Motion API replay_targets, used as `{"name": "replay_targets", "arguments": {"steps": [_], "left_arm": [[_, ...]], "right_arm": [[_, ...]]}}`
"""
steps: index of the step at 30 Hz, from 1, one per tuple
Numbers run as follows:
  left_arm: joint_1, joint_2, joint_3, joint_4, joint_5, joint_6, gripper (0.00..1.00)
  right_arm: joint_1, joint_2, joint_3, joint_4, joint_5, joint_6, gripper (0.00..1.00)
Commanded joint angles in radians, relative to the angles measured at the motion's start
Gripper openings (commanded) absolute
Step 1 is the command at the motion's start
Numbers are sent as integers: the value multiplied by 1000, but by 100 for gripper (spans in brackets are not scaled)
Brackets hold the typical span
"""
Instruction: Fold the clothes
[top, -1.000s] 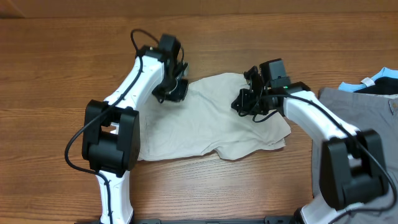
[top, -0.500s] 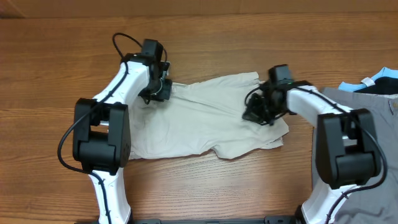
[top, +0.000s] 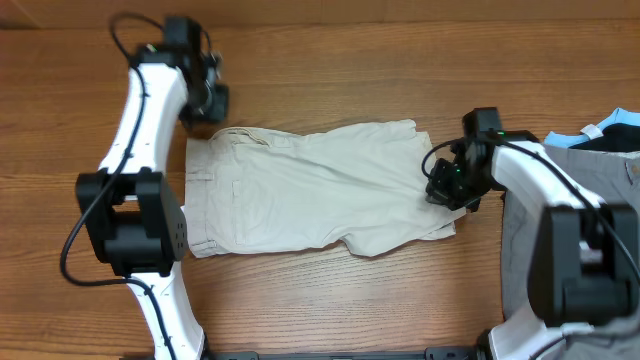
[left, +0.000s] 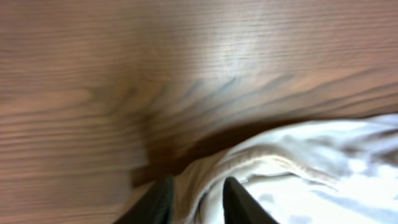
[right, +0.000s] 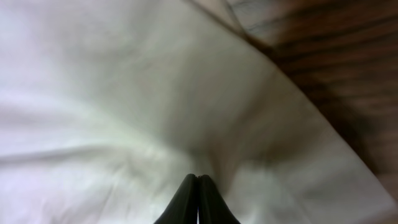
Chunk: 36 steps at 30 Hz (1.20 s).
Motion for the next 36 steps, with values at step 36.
{"name": "replay_targets", "arguments": {"steps": [36], "left_arm": [[-286, -31, -681, -80, 244, -213, 13]], "right_arm": [[279, 129, 2, 351, -399, 119, 4]]}}
